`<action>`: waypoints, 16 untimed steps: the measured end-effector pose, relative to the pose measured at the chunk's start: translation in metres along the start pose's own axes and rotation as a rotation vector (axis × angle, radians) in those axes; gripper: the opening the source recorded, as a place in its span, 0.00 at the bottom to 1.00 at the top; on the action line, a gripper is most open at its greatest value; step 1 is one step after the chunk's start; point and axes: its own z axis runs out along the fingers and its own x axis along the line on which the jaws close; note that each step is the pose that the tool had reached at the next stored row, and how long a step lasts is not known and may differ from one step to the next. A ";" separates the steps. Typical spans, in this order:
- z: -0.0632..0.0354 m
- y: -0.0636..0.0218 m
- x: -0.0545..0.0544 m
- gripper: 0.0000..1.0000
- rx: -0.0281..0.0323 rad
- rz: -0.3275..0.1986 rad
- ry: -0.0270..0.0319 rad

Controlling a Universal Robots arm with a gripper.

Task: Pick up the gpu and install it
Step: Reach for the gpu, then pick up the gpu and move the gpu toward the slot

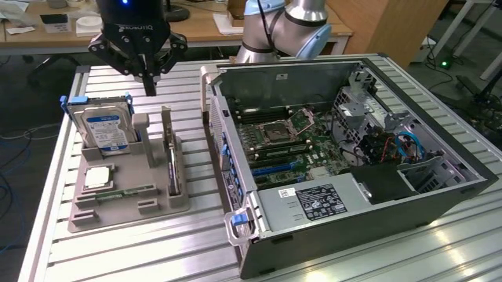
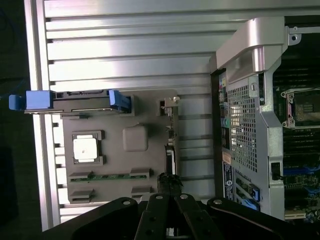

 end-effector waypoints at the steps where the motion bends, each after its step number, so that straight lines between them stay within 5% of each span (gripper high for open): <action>1: 0.0000 0.0000 0.000 0.11 0.0000 0.000 0.0000; 16: 0.0000 0.0000 0.000 0.11 0.0000 0.000 0.0000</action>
